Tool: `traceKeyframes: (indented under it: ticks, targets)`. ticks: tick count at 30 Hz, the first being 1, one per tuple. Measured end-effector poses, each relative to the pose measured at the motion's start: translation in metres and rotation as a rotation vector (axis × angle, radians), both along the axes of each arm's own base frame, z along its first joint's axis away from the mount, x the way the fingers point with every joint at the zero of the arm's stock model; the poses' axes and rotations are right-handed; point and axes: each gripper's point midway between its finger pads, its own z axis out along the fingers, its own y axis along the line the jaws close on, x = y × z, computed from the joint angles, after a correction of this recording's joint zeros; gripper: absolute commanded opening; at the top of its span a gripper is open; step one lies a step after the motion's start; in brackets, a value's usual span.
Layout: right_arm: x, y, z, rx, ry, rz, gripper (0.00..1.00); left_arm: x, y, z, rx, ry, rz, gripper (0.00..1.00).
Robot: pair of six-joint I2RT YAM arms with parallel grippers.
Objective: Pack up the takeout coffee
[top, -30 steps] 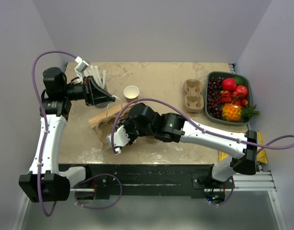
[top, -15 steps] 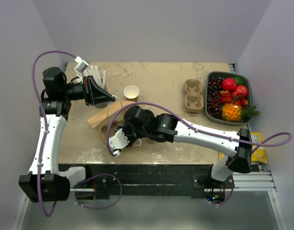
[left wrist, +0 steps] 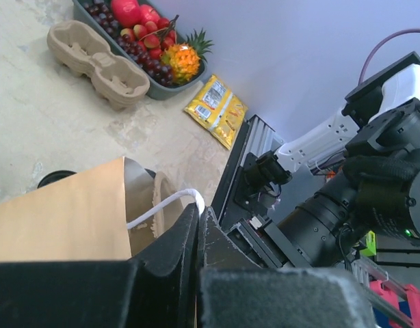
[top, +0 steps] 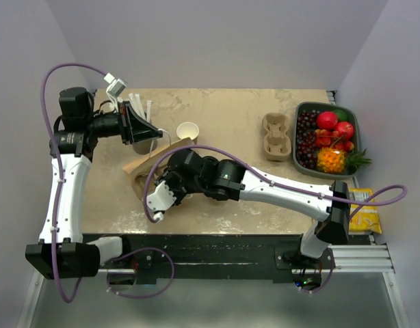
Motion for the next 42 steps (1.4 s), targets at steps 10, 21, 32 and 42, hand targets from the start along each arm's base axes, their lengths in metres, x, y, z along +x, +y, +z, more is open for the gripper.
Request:
traceKeyframes:
  ticks: [10,21,32,42]
  targets:
    - [0.004,0.002,0.008,-0.037,-0.14,0.006,0.0,0.005,0.005,-0.017,0.06,0.015,0.057,0.0]
    - [0.011,-0.014,0.012,-0.056,-0.179,-0.047,0.0,0.015,0.011,-0.028,0.111,0.024,0.121,0.0]
    - [0.016,-0.023,0.012,-0.068,-0.2,-0.089,0.0,0.022,0.012,-0.034,0.118,0.042,0.136,0.0]
    - [0.023,-0.03,0.011,-0.095,-0.234,-0.13,0.0,0.023,0.012,-0.033,0.116,0.042,0.138,0.0]
